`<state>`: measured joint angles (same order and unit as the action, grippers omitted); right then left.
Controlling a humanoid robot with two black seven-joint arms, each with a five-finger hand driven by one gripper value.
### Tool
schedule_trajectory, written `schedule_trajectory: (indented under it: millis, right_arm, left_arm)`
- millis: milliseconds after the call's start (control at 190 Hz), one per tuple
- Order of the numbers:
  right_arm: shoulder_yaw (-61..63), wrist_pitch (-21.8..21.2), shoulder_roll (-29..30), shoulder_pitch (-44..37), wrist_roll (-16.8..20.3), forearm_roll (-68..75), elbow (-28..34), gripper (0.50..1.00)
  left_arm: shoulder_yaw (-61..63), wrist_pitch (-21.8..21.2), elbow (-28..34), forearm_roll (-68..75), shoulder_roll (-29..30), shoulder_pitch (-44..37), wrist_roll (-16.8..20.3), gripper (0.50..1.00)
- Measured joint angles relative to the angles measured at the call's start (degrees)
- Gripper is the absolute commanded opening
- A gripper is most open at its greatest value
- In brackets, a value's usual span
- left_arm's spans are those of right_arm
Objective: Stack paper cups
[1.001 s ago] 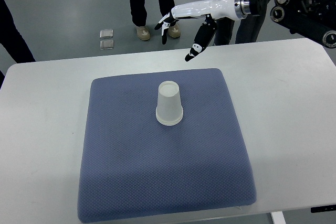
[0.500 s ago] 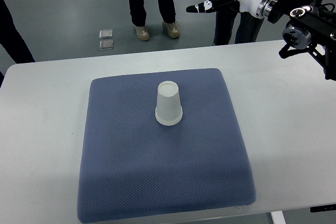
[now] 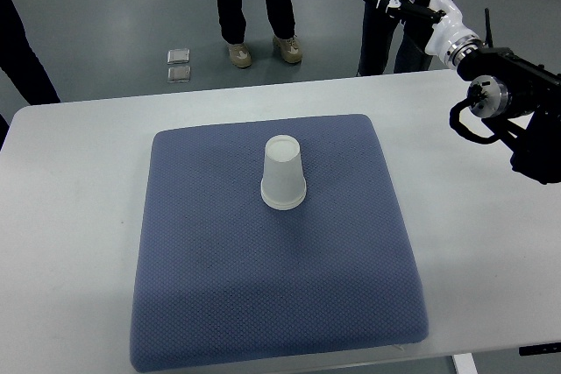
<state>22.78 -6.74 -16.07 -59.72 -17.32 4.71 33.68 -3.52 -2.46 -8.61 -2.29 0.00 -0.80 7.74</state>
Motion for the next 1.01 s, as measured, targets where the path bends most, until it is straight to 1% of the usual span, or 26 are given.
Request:
schedule_trajectory:
  millis: [79,174,342,437,669,853,1011]
  right_arm:
    - [-0.03,0.77,0.11,0.85,0.76,4.6,0.0,0.907]
    - [-0.03,0.74,0.15,1.69,1.01,9.09,0.07,0.907]
    - [0.12,-2.66,0.19,2.98,0.1,11.62,0.27,0.909]
    - [0.16,-3.37,0.18,3.1,-0.98,11.5,0.21,0.909]
    - [0.09,-3.2,0.16,3.18,-2.0,10.88,-0.2,0.909]
    - [0.07,-1.71,0.19,3.89,-3.94,10.76,-0.28,0.909]
    - [0.03,-1.32,1.17,4.34,-4.59,10.76,-0.22,0.909]
  left_arm:
    - [0.0,0.0,0.0,0.0,0.0,0.01,0.0,1.0]
    - [0.0,0.0,0.0,0.0,0.0,0.02,0.0,1.0]
    - [0.0,0.0,0.0,0.0,0.0,0.0,0.0,1.0]
    - [0.0,0.0,0.0,0.0,0.0,0.02,0.0,1.0]
    - [0.0,0.0,0.0,0.0,0.0,0.0,0.0,1.0]
    - [0.0,0.0,0.0,0.0,0.0,0.0,0.0,1.0]
    - [0.0,0.0,0.0,0.0,0.0,0.02,0.0,1.0]
